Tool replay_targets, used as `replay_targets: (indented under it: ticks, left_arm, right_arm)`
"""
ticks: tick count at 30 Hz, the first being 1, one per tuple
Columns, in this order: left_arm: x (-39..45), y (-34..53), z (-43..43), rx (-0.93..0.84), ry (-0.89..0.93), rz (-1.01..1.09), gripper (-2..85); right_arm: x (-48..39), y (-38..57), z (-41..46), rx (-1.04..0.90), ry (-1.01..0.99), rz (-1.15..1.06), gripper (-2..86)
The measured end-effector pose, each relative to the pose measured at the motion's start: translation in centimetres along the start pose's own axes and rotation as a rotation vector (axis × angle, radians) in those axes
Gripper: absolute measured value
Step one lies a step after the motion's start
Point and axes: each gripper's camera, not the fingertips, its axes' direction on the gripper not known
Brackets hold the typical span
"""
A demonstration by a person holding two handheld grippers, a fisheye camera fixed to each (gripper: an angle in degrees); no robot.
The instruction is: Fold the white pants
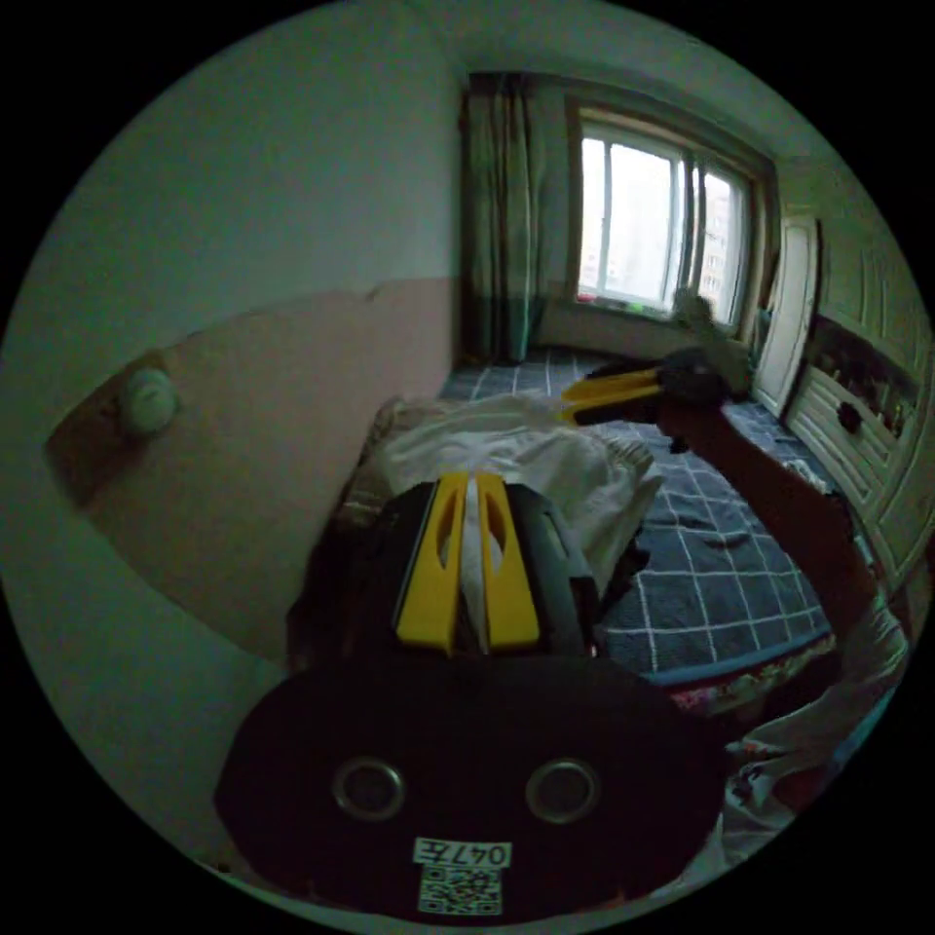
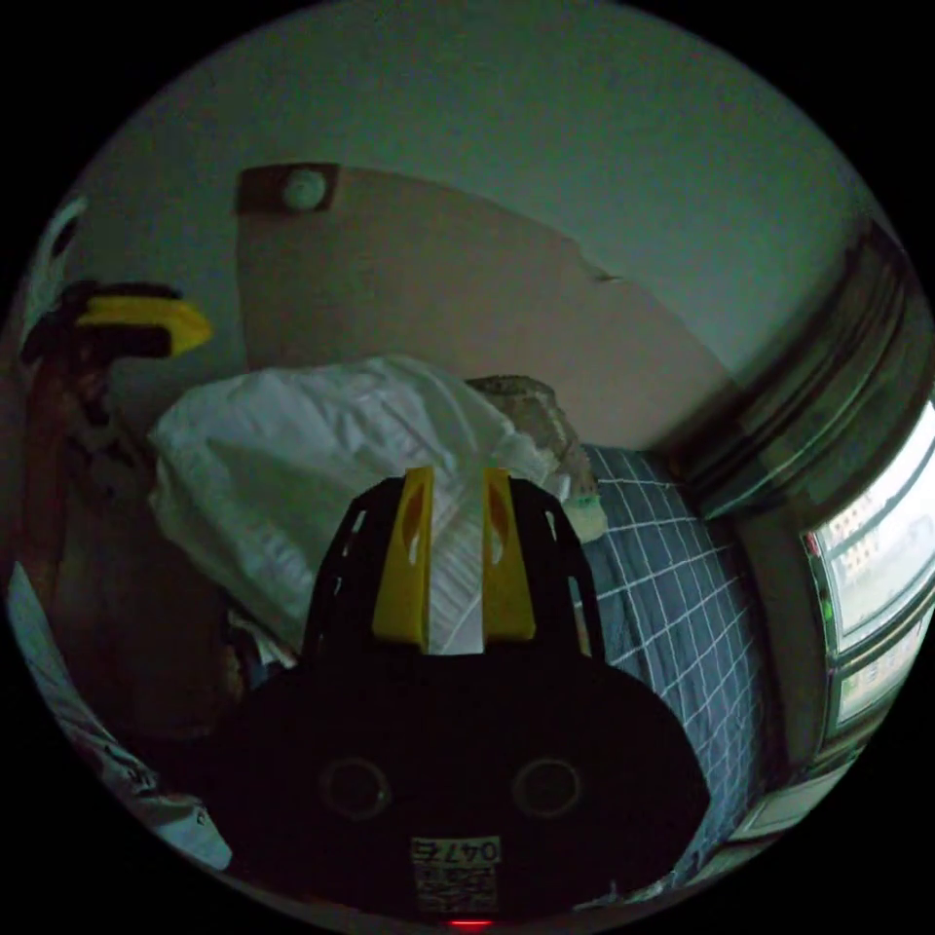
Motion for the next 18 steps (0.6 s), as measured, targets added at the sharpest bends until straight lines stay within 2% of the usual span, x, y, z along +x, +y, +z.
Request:
replay_targets:
  ticks: [3,5,8,12,14,16,18]
  left_arm:
    - [-0.8,0.0,4.4,-0.189,0.026,-0.016,-0.6]
    - [-1.0,1.1,5.8,-0.226,0.024,-0.044,-0.7]
    - [-0.9,2.6,4.4,-0.168,0.0,-0.087,-0.8]
    - [1.0,4.3,-1.9,0.003,-0.116,-0.083,-0.8]
    - [2.3,4.5,-2.5,-0.036,-0.132,-0.034,-0.8]
    - [2.6,4.7,-1.8,-0.107,-0.124,-0.052,-0.8]
    - [2.9,6.1,-2.3,-0.093,-0.081,-0.108,-0.8]
  right_arm:
    - [-1.1,1.4,0.3,-0.03,-0.019,-0.027,2.5]
    - [-0.8,2.6,0.9,-0.037,-0.023,-0.006,1.8]
    - [-0.1,3.3,0.9,-0.021,-0.104,0.067,0.7]
    - [-1.4,4.8,-3.3,0.174,-0.075,0.052,-0.2]
    - [-2.8,5.1,-3.4,0.13,-0.095,0.023,-0.1]
    - [-3.6,4.9,-2.0,0.031,-0.154,0.024,-0.2]
    - [-4.2,5.3,-1.9,0.015,-0.133,0.043,-0.3]
